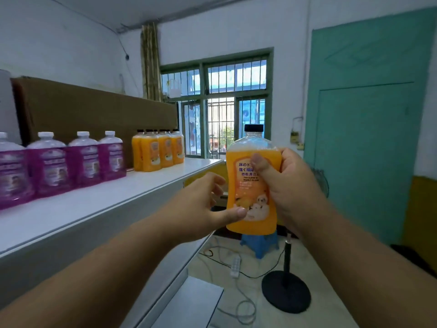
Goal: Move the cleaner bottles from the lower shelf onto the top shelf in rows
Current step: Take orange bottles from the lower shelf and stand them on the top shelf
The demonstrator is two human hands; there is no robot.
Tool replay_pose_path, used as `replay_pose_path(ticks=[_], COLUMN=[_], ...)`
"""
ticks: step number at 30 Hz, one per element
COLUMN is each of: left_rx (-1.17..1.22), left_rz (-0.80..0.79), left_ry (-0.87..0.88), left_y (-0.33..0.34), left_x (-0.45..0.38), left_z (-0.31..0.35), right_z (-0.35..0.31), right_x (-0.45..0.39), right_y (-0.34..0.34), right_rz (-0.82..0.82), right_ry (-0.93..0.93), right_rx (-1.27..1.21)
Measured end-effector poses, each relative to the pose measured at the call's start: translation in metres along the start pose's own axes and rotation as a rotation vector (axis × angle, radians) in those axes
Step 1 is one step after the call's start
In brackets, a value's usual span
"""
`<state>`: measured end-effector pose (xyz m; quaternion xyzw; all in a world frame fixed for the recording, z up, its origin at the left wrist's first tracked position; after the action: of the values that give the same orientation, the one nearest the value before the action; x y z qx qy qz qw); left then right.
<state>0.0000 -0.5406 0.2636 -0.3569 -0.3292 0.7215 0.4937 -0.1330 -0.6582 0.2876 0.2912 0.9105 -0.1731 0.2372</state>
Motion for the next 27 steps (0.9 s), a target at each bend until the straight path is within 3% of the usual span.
replay_pose_path(ticks=[7, 14, 18, 27], left_rx=[0.040, -0.018, -0.127, -0.131], left_rz=[0.048, 0.160, 0.234, 0.198], left_ry=[-0.053, -0.245, -0.324, -0.453], left_y=[0.026, -0.019, -0.050, -0.103], left_x=[-0.135, -0.241, -0.287, -0.396], left_z=[-0.038, -0.077, -0.118, -0.231], right_z=[0.092, 0.138, 0.165, 0.256], right_x=[-0.109, -0.256, -0.335, -0.484], right_y=[-0.062, -0.089, -0.076, -0.014], right_rz=[-0.120, -0.258, -0.315, -0.468], right_ry=[-0.031, -0.108, -0.183, -0.144], right_rx=[-0.050, -0.085, -0.124, -0.262])
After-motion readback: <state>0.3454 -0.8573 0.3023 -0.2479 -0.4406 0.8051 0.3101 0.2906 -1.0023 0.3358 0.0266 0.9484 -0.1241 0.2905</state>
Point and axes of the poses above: each hand's wrist, its own x-axis away from the middle knuckle, its own y-axis out of the palm, z = x × y, the point moved 6 cm from there along -x, towards the middle knuckle, and after that the axes turned 15 degrees about -z, right-handed, at the moved point
